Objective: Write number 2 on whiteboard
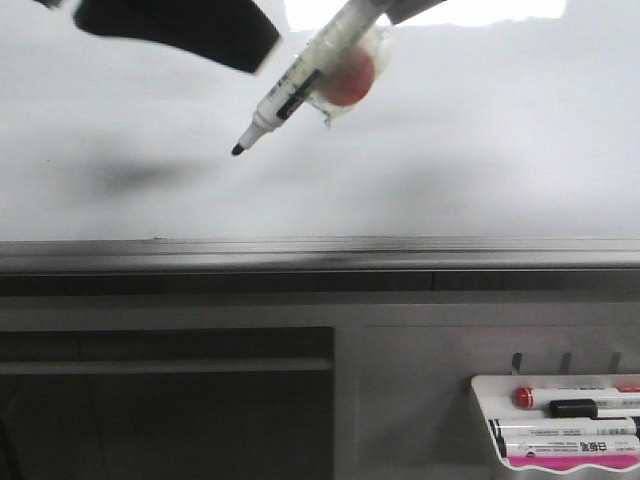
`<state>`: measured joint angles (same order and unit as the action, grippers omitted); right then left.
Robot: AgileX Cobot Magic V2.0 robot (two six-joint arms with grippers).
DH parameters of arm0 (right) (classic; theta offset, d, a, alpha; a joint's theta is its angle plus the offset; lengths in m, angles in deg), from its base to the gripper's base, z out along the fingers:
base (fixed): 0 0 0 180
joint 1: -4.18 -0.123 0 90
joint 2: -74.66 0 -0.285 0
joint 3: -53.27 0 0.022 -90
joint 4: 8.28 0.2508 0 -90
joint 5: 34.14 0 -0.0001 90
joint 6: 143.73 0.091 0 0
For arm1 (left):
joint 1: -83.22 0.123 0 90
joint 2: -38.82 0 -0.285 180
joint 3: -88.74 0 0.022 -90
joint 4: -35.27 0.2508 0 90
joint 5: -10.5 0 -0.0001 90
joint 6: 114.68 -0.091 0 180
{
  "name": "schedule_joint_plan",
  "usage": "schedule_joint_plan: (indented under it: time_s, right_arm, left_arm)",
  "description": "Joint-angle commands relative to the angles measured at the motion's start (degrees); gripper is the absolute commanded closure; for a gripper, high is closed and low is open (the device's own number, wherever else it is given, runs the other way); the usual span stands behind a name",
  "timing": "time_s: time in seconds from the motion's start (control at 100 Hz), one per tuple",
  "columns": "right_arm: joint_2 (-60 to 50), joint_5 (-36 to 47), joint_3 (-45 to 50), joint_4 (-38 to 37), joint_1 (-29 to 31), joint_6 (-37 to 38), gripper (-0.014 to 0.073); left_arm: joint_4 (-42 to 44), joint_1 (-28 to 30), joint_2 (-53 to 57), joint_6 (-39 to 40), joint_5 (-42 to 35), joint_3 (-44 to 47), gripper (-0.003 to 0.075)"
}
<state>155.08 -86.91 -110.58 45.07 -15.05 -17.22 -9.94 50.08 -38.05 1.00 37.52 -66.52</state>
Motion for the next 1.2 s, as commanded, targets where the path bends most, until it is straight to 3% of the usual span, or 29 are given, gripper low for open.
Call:
schedule_joint_plan:
  time_s: [0.0, 0.11, 0.31, 0.51, 0.71, 0.86, 1.19]
  right_arm:
    - [-4.7, 7.0, 0.8, 3.1, -0.1, -0.7, 0.0645]
    - [-9.0, 16.1, 4.8, 3.2, -0.1, -0.9, 0.0645]
    - [-12.2, 25.8, 8.0, 8.9, -0.1, -7.0, 0.0645]
    - [-8.9, 30.0, 7.8, 16.3, -0.1, -14.1, 0.0645]
    - [-3.8, 30.4, 6.5, 17.5, -0.1, -16.4, 0.0645]
    - [-1.8, 30.9, 6.3, 23.9, -0.1, -22.7, 0.0645]
    - [-1.6, 42.1, 6.3, 23.9, -0.1, -23.3, 0.0645]
  left_arm:
    - [-1.9, 4.9, 4.5, 4.4, -2.4, -1.5, 0.0270]
    - [-5.4, 10.9, 8.0, 6.4, -2.4, 0.4, 0.0389]
    - [-11.5, 17.0, 12.2, 6.3, -4.2, 5.8, 0.0740]
    - [-11.5, 17.0, 12.8, 6.3, -5.5, 7.4, 0.0740]
    - [-11.5, 17.0, 12.8, 6.3, -6.3, 7.4, 0.0740]
    - [-11.5, 17.0, 12.8, 6.3, -7.1, 7.4, 0.0740]
    - [-11.5, 17.0, 12.8, 6.3, -7.7, 7.4, 0.0740]
